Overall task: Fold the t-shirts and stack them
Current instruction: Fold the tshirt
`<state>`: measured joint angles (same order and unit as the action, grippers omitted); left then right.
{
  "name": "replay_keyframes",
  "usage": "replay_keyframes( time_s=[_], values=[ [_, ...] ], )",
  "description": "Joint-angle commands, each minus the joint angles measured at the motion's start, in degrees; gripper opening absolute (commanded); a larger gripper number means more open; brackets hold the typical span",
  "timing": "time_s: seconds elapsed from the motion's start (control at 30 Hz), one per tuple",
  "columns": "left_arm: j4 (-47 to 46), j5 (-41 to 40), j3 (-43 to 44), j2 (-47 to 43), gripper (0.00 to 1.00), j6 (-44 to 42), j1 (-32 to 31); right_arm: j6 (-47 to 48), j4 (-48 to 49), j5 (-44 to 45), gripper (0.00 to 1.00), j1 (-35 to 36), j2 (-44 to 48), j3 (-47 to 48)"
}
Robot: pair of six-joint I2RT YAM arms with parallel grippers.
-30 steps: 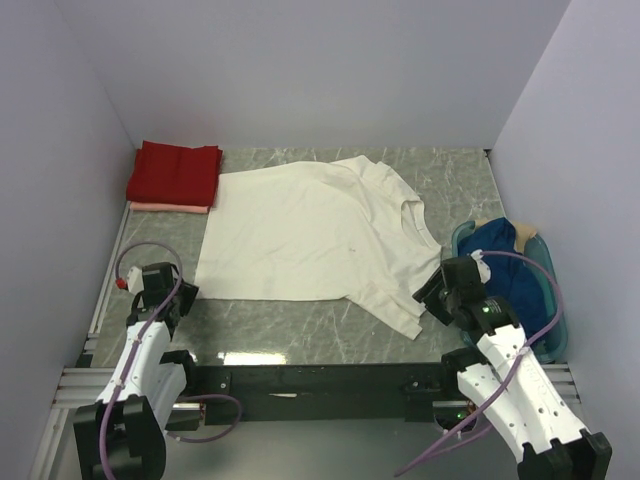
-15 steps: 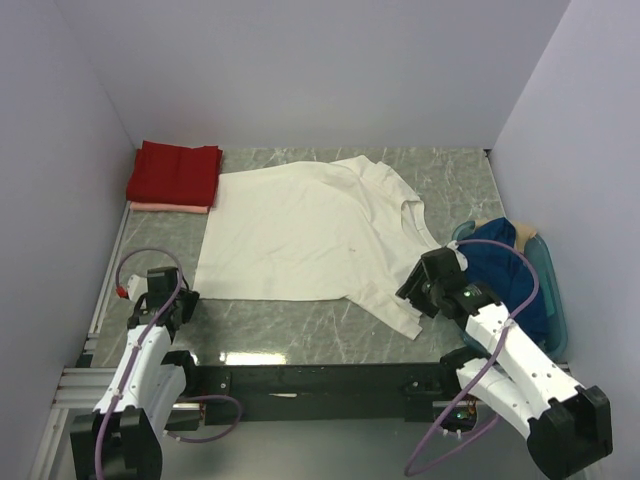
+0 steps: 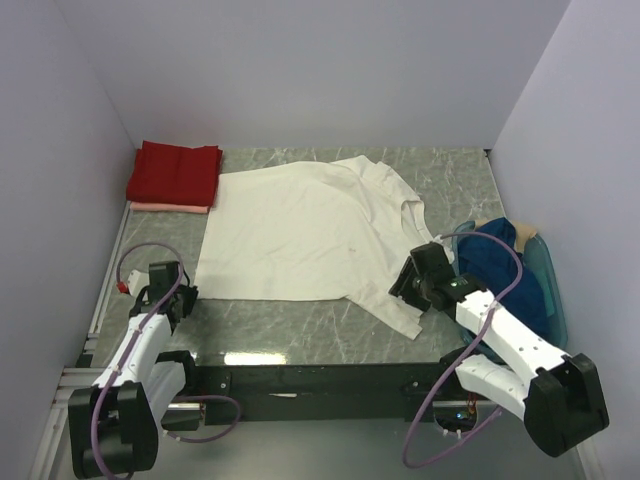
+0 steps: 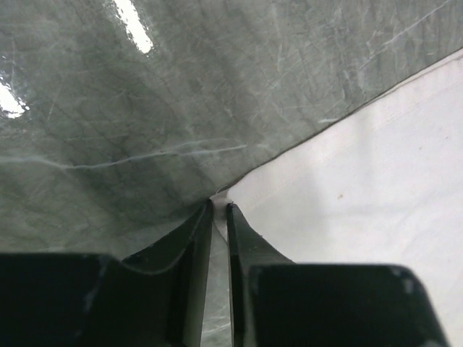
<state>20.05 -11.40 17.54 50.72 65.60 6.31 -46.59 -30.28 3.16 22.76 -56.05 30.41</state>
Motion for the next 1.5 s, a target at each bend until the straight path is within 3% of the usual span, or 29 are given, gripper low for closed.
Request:
replay_keyframes(
  time_s=[0.0, 0.33, 0.67, 0.87, 1.0, 1.03, 1.47],
  values=[
    [-1.24, -1.26, 1.62, 0.61, 0.2, -1.09, -0.24, 0.71, 3.83, 0.53, 0.56, 1.67, -2.04, -0.53],
    [-1.25, -1.34, 2.41, -0.44, 0.01, -3.2, -0.15, 0.45, 6.81, 2.46, 0.55, 4.57, -9.6, -0.97],
    [-1.07, -1.08, 3.11, -0.27, 0.01, -3.82, -0.15, -0.6, 7.43, 2.03, 0.52, 6.94, -10.22, -3.34],
    [-0.54, -1.26, 3.11, -0.88, 0.01, -4.26, -0.15, -2.28, 5.85, 1.76, 0.31, 9.14, -5.57, -4.92],
    [-0.02, -1.26, 3.11, -1.59, 0.01, -4.34, -0.24, -2.89, 3.84, 1.94, 0.03, 9.75, -2.41, -5.71],
    [0.16, -1.34, 3.11, -1.85, 0.01, -4.34, -0.15, -3.07, 3.48, 1.94, 0.0, 9.84, -1.87, -5.72],
    [2.44, -2.14, 2.67, -4.84, 0.01, -4.34, -0.24, -3.95, -4.78, 3.35, 0.0, 10.28, 9.03, -6.16]
  ],
)
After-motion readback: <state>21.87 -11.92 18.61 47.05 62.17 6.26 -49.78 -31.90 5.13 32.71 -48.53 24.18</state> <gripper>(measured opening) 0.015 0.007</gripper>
